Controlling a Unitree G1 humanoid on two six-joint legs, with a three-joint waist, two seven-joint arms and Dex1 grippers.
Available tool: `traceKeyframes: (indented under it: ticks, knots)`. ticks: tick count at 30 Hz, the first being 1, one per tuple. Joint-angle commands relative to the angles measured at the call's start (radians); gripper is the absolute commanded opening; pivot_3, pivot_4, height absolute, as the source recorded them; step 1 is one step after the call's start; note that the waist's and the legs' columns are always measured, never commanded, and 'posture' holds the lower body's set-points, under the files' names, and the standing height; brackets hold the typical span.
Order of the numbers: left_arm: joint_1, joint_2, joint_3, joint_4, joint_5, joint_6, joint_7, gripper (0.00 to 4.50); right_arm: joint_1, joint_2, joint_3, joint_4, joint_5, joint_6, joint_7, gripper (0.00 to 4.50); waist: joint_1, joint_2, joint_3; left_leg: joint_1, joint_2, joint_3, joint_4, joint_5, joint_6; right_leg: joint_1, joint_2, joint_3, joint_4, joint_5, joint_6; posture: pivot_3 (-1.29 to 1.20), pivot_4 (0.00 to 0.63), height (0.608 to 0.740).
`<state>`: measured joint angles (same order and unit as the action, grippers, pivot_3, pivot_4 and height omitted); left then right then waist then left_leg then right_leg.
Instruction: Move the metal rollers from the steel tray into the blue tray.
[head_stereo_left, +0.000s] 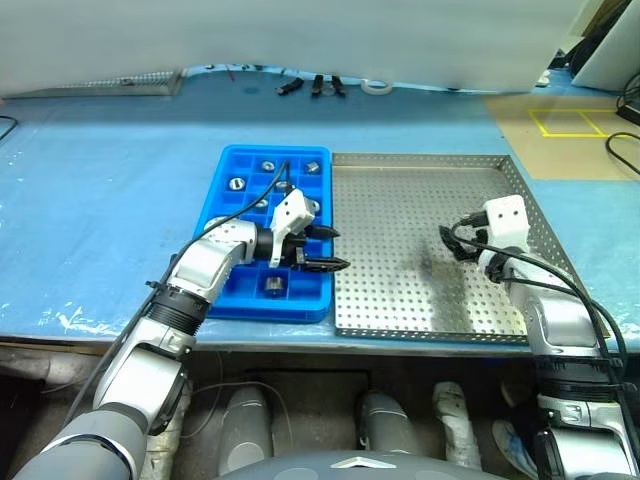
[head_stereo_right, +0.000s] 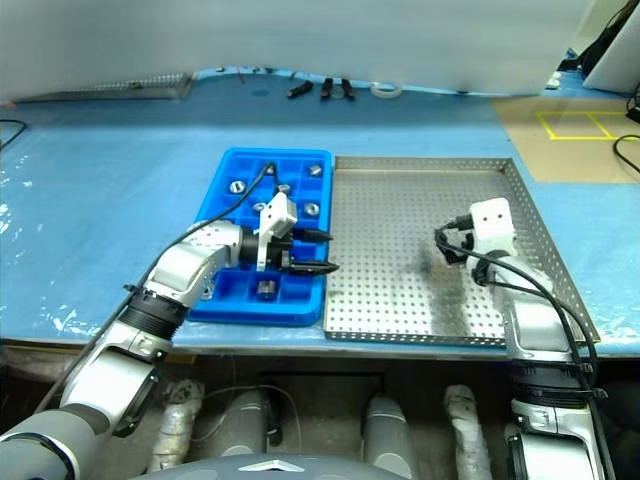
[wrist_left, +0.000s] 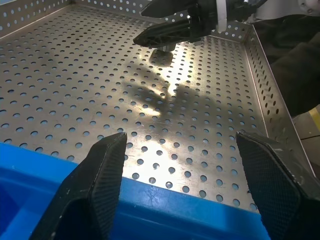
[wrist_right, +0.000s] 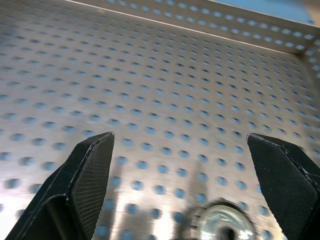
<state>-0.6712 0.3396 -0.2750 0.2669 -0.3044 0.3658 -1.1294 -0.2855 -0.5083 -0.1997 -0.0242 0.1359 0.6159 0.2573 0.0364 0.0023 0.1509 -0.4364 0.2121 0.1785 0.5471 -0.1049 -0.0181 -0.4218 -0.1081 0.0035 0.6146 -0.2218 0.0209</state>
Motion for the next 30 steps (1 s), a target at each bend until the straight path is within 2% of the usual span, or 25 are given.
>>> traceKeyframes:
  ticks: [1, 6, 16, 19, 25, 26, 30]
  knots:
    - [0.002, -0.004, 0.008, -0.029, 0.004, -0.010, -0.006, 3.69, -0.023, -0.007, -0.057, 0.058, -0.016, -0.042, -0.049, 4.47, 0.000, 0.000, 0.000, 0.000, 0.000, 0.000, 0.000, 0.000, 0.000, 0.000, 0.000, 0.000, 0.000, 0.000, 0.000, -0.26, 0.150, 0.740]
    - [0.029, 0.004, 0.018, -0.051, 0.002, 0.001, 0.006, 3.69, -0.036, 0.025, -0.091, 0.126, 0.016, -0.018, -0.077, 4.47, 0.001, 0.000, 0.000, 0.000, 0.000, 0.001, 0.000, -0.001, 0.001, 0.000, 0.000, 0.000, 0.000, 0.000, 0.000, -0.23, 0.150, 0.740]
    - [0.071, 0.020, 0.026, -0.084, 0.000, 0.013, 0.016, 3.69, -0.046, 0.071, -0.099, 0.140, 0.054, 0.034, -0.083, 4.47, 0.002, 0.000, 0.000, 0.003, 0.001, 0.001, 0.001, -0.001, 0.001, 0.003, 0.000, 0.000, 0.000, 0.000, 0.000, -0.21, 0.150, 0.740]
    - [0.077, 0.024, 0.025, -0.084, 0.000, 0.014, 0.015, 3.69, -0.045, 0.073, -0.103, 0.133, 0.064, 0.042, -0.086, 3.91, 0.002, 0.000, 0.000, 0.003, 0.000, 0.001, 0.001, -0.001, 0.001, 0.003, 0.000, 0.000, 0.000, 0.000, 0.000, -0.21, 0.150, 0.740]
    - [0.083, 0.028, 0.025, -0.080, 0.002, 0.014, 0.012, 3.69, -0.040, 0.067, -0.102, 0.112, 0.081, 0.045, -0.080, 1.84, 0.002, 0.000, 0.000, 0.004, 0.000, 0.001, 0.000, -0.001, 0.001, 0.004, 0.000, 0.000, -0.001, 0.000, 0.000, -0.22, 0.150, 0.740]
    - [0.083, 0.029, 0.025, -0.078, 0.003, 0.013, 0.011, 3.69, -0.039, 0.067, -0.102, 0.108, 0.083, 0.047, -0.079, 1.67, 0.002, 0.000, 0.000, 0.004, 0.000, 0.001, 0.000, -0.001, 0.001, 0.004, 0.000, 0.000, -0.001, 0.000, 0.000, -0.22, 0.150, 0.740]
    - [0.085, 0.035, 0.028, -0.082, 0.002, 0.014, 0.008, 3.69, -0.045, 0.063, -0.085, 0.070, 0.096, 0.053, -0.052, 1.70, 0.002, 0.000, 0.000, 0.004, 0.000, 0.001, -0.001, -0.001, 0.001, 0.004, 0.000, 0.000, -0.002, 0.000, 0.000, -0.21, 0.150, 0.740]
